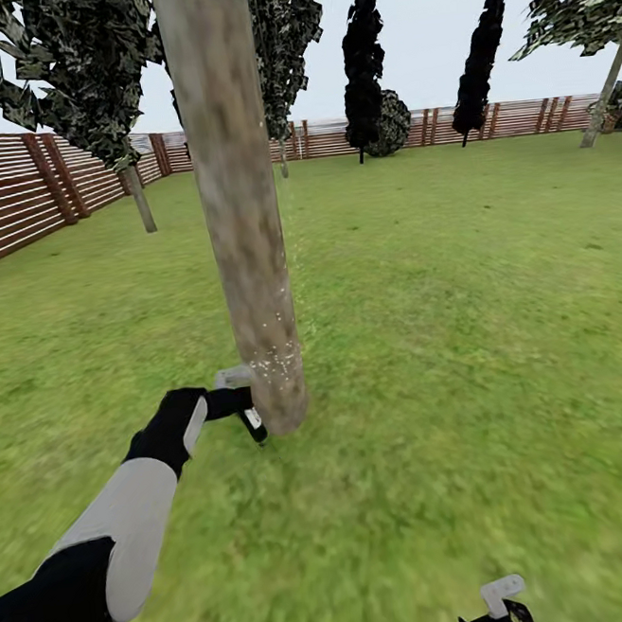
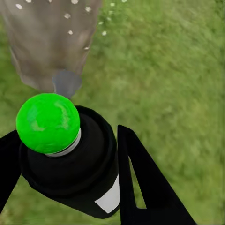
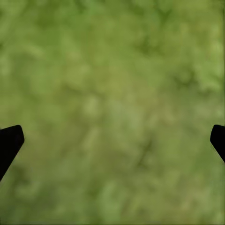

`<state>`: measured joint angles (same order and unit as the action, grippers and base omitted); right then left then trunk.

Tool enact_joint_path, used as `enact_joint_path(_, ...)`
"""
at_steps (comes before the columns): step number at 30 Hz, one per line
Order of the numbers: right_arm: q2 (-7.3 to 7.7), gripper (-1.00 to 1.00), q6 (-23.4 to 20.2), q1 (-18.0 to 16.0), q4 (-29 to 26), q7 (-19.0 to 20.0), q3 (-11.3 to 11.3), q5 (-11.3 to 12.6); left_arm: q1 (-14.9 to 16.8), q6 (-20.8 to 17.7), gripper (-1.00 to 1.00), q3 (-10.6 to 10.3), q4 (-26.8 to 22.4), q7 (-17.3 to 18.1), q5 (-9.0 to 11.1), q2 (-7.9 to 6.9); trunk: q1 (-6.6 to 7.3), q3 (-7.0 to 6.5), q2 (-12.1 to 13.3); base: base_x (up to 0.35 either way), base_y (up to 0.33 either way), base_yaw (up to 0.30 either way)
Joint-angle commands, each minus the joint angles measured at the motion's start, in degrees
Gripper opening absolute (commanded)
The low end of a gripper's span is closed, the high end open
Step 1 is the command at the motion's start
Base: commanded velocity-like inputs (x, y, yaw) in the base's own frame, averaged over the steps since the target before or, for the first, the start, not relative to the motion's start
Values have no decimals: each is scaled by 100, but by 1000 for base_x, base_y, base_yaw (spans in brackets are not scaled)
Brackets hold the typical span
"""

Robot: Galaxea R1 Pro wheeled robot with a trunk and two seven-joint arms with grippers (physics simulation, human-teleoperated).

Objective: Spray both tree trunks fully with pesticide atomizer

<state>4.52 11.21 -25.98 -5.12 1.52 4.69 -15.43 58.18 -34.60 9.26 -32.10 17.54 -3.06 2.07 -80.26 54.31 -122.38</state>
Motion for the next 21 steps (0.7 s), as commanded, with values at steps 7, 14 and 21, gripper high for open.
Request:
enact_joint_path(7,-11,100,17,-3,25,15,50,-47,70,-1987,-100,32,-1692,51,-40,-119,0,6,-2,0,0,0)
enact_joint_path(14,-13,100,13,-3,25,15,50,-47,1702,-2180,-100,17,-1319,62,-57,-144,0,6,-2,0,0,0)
enact_joint_path(21,-13,100,13,-3,25,15,50,-48,3451,-2182,-100,21,-272,57,-70,-145,0,6,-2,0,0,0)
